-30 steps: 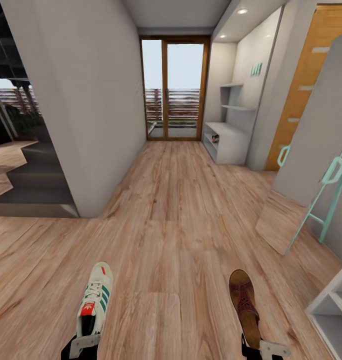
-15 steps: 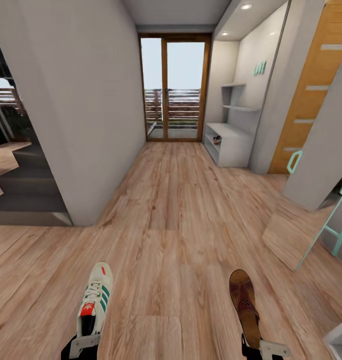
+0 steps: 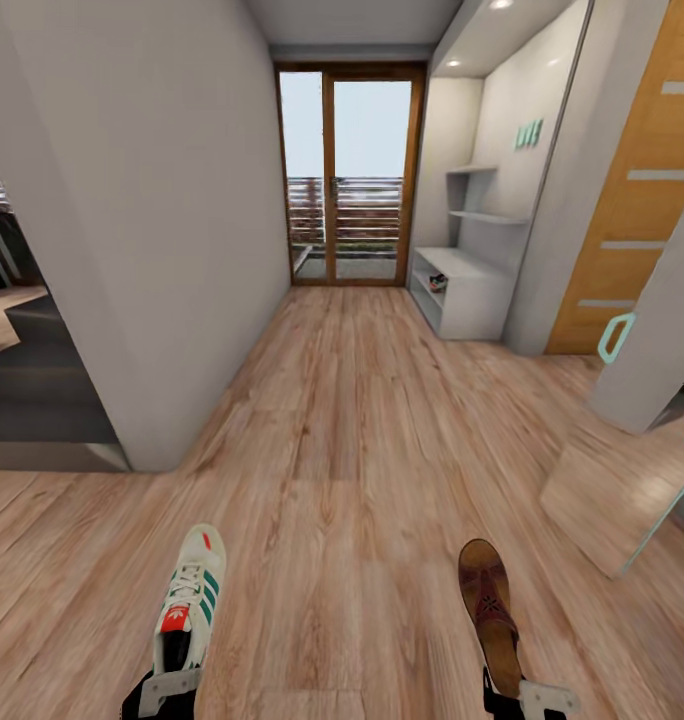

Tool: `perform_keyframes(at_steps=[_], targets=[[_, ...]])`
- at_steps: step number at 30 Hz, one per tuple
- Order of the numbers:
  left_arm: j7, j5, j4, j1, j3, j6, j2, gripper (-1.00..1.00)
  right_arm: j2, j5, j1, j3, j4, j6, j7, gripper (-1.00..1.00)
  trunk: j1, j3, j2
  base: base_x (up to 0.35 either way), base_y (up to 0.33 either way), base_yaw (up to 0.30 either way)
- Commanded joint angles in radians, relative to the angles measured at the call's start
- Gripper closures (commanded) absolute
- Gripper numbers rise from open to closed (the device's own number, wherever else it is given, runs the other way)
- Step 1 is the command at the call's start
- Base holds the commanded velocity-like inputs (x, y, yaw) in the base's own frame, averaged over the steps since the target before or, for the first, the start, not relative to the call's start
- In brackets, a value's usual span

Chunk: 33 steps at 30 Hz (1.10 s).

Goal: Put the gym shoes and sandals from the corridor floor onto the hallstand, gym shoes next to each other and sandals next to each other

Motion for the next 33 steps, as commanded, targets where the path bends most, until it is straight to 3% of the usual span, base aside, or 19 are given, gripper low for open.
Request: perform_keyframes(at_steps=[1,33], targets=[[-0.006,-0.007,0.000,-0.001,0.009,-0.004,-0.001,1.00,0.000,0.008,-0.001,-0.004,0.001,-0.002,-0.004,1.00,0.000,-0.001,0.000,0.338,0.000,0.000],[-0.006,-0.007,0.011,-0.001,0.010,-0.004,0.002,1.00,0.000,0.008,-0.001,-0.004,0.002,-0.002,-0.004,1.00,0.000,-0.001,0.000,0.338,0.000,0.000]])
